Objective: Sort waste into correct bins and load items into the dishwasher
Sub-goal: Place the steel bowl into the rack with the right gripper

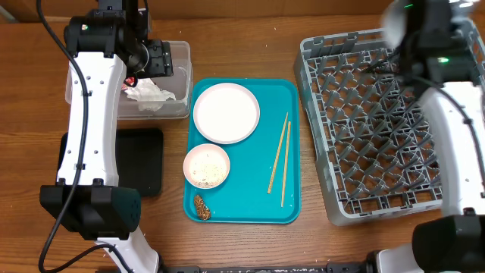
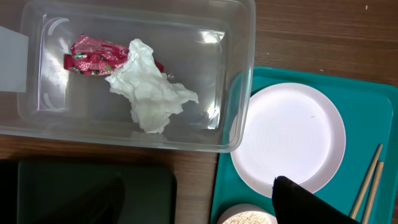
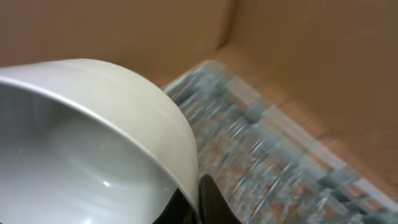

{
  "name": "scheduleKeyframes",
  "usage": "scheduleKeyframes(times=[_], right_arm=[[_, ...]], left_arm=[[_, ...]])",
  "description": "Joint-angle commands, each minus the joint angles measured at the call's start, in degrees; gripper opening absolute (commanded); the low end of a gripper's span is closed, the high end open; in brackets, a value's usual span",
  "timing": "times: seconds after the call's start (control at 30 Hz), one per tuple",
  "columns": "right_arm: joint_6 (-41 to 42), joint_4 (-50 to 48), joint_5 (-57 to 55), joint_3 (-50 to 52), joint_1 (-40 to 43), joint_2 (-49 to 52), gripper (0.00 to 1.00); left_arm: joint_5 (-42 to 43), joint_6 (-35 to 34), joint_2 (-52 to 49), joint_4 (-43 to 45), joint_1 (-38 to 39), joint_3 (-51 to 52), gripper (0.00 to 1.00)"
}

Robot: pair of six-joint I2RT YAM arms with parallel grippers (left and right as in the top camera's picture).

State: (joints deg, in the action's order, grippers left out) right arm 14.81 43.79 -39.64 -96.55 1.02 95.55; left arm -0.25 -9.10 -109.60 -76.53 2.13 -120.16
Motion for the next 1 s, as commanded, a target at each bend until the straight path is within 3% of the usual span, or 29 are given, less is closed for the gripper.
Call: scheduleKeyframes(times=[0.0,0.17,0.37,0.7,0.97], right_arm=[[0.22,-7.45,-12.04,-0.92,5.60,2.34,0.04],[-0.22,-14.12,-21.62,-0.92,10.95,7.48,0.04],[-0.22,-13.51,-22.71,-0.92,14.62,14.67,0.04],[0.68,-8.72,-20.22,-0.90,13.66,23.41,0.04],[9.73,-1.01,-18.10,-0.26,10.60,24.17,0.04]], left_arm=[[0.13,-0.79,1.64,0.07,-0.24,-1.07,0.77],[0.31,-0.81,1.64,0.11,-0.24,-1.07,0.77],[1.42,-0.81,1.64,-0.17,-0.24,-1.07,0.77],[2.82,-0.79,1.64,0.13,-0.24,-1.07,0.77],[2.82,-0.81,1.64,0.57,-0.24,-1.07,0.78]])
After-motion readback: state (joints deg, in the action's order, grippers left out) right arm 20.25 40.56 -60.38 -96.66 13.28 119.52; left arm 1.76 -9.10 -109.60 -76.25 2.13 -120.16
